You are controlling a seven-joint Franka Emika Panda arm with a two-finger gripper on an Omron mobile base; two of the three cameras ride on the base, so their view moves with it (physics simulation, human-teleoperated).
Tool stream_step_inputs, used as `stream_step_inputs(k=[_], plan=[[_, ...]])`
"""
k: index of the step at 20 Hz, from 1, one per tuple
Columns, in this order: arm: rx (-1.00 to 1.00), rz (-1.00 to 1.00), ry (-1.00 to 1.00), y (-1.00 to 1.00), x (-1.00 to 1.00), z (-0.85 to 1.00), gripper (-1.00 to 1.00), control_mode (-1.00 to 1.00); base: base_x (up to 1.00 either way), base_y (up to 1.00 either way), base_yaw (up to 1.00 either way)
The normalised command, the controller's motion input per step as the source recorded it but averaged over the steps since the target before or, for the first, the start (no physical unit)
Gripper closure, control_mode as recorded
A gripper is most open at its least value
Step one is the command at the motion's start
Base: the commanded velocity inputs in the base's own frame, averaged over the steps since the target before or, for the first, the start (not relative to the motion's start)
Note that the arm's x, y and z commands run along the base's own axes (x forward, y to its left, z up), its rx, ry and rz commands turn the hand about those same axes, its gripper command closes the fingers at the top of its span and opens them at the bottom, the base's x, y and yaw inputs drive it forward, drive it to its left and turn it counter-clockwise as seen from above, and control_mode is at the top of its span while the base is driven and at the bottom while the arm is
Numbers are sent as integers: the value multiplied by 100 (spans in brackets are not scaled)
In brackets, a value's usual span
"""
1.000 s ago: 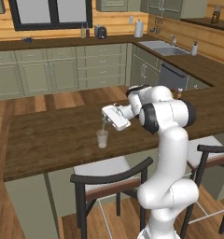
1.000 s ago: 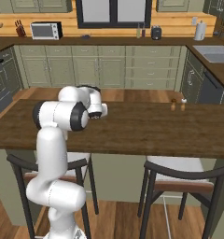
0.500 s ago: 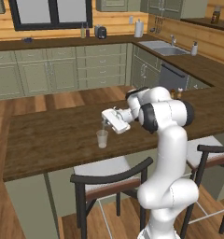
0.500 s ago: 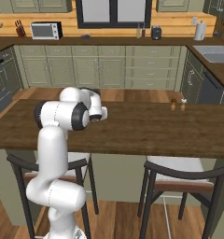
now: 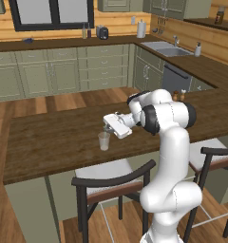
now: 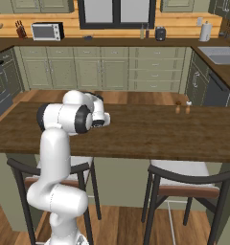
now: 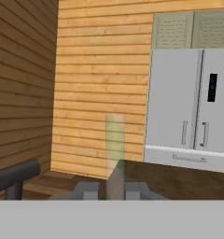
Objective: Take a straw from the drawer in front and place it inside the glass cup on the dining counter.
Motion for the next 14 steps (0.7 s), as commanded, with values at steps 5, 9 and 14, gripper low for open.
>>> stream_step_inputs(k=[5,9,14], plan=[[0,0,3,2,0,-15,100,-100,0,0,0],[0,0,4,1,0,-14,100,-100,0,0,0],[0,0,3,1,0,-11,100,-100,0,0,0]])
